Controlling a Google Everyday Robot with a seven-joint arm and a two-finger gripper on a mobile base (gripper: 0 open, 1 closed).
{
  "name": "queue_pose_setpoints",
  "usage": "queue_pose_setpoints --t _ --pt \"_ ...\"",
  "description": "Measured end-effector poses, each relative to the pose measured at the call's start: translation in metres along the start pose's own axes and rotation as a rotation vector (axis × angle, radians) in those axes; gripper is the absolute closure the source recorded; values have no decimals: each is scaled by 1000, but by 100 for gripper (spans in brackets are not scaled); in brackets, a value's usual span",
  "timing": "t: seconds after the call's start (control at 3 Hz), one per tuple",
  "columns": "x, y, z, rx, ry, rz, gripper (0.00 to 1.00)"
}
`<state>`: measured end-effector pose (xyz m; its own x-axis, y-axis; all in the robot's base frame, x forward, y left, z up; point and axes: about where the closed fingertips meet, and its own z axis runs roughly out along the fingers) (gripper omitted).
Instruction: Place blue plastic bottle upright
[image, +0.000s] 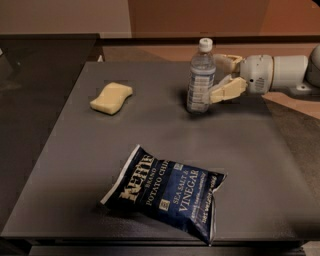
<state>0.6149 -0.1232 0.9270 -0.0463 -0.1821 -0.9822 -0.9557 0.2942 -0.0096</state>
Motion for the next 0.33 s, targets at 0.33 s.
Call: queue_pose_setpoints --t 0.33 --pt "0 0 0 0 0 0 0"
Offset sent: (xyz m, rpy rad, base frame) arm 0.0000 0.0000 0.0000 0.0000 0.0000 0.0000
